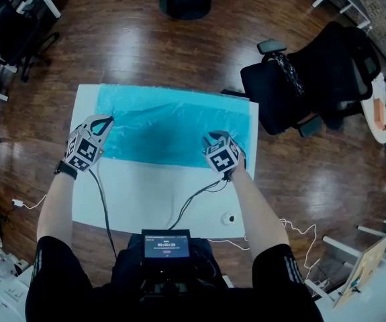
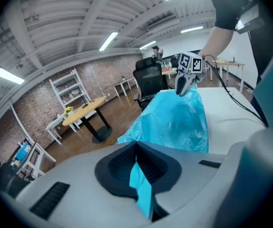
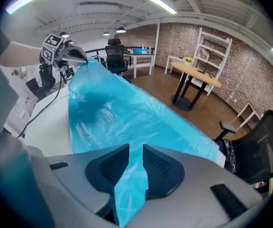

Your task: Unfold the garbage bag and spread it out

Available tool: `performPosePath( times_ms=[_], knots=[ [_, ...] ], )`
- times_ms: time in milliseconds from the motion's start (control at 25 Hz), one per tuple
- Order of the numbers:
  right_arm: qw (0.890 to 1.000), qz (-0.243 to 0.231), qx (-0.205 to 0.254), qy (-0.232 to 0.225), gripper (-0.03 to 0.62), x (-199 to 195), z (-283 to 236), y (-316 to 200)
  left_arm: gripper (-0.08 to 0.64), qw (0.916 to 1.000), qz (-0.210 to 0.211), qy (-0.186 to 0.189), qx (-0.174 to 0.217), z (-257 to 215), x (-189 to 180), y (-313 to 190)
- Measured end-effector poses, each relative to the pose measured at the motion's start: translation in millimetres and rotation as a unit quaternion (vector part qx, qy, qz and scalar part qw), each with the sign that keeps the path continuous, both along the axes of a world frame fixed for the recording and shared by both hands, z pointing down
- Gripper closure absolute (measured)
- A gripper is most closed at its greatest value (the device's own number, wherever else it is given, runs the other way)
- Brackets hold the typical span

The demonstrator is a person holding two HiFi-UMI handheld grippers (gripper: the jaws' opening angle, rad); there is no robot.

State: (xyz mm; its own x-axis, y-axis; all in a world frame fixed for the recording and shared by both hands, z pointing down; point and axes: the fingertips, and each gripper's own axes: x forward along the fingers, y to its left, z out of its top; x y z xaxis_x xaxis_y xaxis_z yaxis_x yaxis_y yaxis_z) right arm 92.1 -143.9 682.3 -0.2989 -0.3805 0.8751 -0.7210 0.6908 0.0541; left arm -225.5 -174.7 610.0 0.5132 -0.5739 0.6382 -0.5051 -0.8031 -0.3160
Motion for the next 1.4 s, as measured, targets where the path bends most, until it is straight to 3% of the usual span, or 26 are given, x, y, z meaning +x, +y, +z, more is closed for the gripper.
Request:
performPosePath(
  times_ms=[120,320,560,760,1120,1280,1400],
  knots=[
    [0.997,-0.06,0.047,-0.005,0.474,-22,-26,-22,0.549,1.0,0.004,0.0,0.007,-3,0,6],
    [0.978,-0.185,0.093,0.037,0.472,-47,-25,-50,0.549,0.9997,0.006,0.004,0.022,-9,3,12],
    [0.957,-0.26,0.109,0.075,0.465,-74,-20,-81,0.549,0.9991,0.01,0.017,0.038,-23,6,18],
    [0.935,-0.32,0.091,0.121,0.439,-82,1,-87,0.549,0.9986,0.017,0.019,0.046,-28,11,24],
    [0.926,-0.331,0.087,0.157,0.449,-85,25,-94,0.549,0.9984,0.014,0.027,0.047,-30,11,31],
    [0.927,-0.322,0.106,0.162,0.571,-86,22,-94,0.549,0.9986,0.01,0.027,0.045,-28,8,33],
    [0.929,-0.315,0.114,0.156,0.572,-85,15,-91,0.549,0.9986,0.005,0.027,0.046,-29,4,33]
  ],
)
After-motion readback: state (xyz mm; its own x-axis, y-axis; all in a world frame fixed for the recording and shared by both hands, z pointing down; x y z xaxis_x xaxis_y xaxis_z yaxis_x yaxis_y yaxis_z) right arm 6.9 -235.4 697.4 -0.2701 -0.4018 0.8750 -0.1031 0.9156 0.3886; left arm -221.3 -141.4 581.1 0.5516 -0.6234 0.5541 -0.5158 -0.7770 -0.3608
